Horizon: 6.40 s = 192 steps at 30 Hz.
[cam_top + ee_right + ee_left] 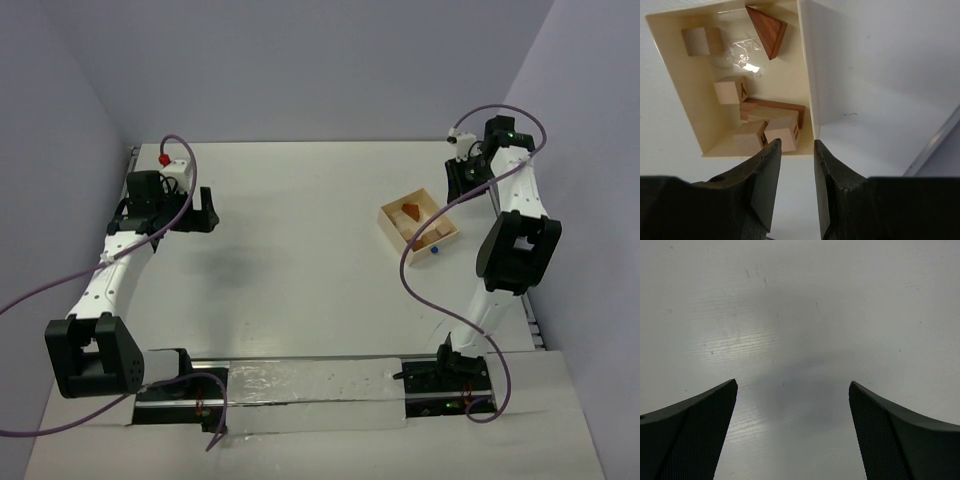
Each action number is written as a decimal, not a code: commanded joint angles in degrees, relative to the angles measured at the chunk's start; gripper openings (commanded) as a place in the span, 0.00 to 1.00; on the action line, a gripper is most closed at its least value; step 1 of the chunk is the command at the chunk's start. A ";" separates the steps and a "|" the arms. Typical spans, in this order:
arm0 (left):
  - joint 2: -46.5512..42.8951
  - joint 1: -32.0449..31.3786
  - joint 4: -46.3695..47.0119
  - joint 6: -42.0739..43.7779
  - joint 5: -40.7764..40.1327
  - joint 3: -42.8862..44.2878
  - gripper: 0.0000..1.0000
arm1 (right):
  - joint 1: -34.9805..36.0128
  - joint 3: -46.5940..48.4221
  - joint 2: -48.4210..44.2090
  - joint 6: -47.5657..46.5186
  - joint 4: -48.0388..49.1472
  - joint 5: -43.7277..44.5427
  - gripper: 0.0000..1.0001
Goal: Build the wood block tower
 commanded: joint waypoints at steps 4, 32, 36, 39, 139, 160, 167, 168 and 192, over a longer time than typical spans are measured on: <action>0.47 -0.28 0.11 0.76 0.50 1.45 0.99 | 3.14 -0.02 4.90 4.88 4.70 1.12 0.39; 0.58 -0.24 -0.69 1.12 -0.49 1.61 0.99 | 5.15 2.45 14.85 1.05 8.14 9.26 0.39; 0.70 -0.21 -0.52 1.03 -0.67 1.35 0.99 | 5.15 0.78 16.07 0.35 9.08 9.96 0.33; 0.70 -0.26 -0.43 1.21 -0.76 1.17 0.99 | 5.15 -1.33 15.77 1.21 11.19 10.14 0.29; -0.21 -0.29 -3.22 -1.08 -5.55 0.40 0.99 | 62.73 -43.80 8.99 -80.33 164.74 78.21 0.00; 1.99 -0.20 -3.65 -1.52 -4.19 2.46 0.99 | 57.53 -38.30 9.50 -84.36 165.00 79.65 0.00; 2.25 -0.20 -3.54 -1.52 -3.99 2.36 0.99 | 55.06 -38.81 7.24 -82.79 164.74 76.88 0.00; 2.33 -0.26 -3.75 -1.46 -3.80 2.56 0.99 | 54.20 -38.05 7.81 -83.33 164.79 77.52 0.00; 2.92 -0.20 -4.82 -1.31 -1.20 4.56 0.99 | 51.90 -22.88 -12.07 6.85 39.56 68.91 0.00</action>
